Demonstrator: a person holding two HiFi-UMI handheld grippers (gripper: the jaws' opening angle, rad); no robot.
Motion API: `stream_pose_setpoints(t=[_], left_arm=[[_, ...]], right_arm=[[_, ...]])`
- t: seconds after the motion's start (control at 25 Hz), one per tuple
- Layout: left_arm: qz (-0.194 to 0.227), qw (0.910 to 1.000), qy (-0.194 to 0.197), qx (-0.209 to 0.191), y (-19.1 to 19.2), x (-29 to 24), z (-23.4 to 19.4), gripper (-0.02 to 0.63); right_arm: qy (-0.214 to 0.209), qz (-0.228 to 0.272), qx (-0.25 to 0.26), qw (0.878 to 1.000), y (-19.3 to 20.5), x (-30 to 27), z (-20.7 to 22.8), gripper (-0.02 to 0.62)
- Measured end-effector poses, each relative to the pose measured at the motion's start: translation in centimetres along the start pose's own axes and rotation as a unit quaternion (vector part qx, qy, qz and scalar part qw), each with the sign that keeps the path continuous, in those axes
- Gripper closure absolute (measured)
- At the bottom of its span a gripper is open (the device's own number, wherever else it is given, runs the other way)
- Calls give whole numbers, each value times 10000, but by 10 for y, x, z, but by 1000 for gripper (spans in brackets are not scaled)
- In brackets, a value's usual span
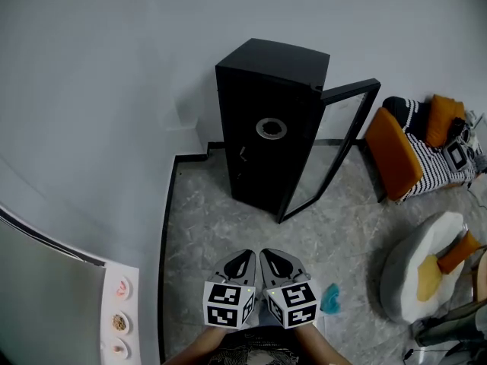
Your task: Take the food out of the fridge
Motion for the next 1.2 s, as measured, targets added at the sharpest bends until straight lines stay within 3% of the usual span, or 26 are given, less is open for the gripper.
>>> stream_pose_setpoints(t=[0.52, 1.2], left_arm=[[-45, 9999, -152, 34, -55, -98, 15, 584], [-62, 9994, -327, -104, -92, -170, 53, 584]], right_arm=[[-184, 6, -115, 9998, -17, -53, 100, 573], [-315, 217, -134, 9992, -27, -68, 187, 574]])
Point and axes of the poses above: the fingertips, and each gripper's own axes: x backward along the fingers, z to its right, y out of its underside, the point moved 9 cm from there along x, backward along the fingers, and after that the axes turned 14 degrees about x, right-handed, at the moved point
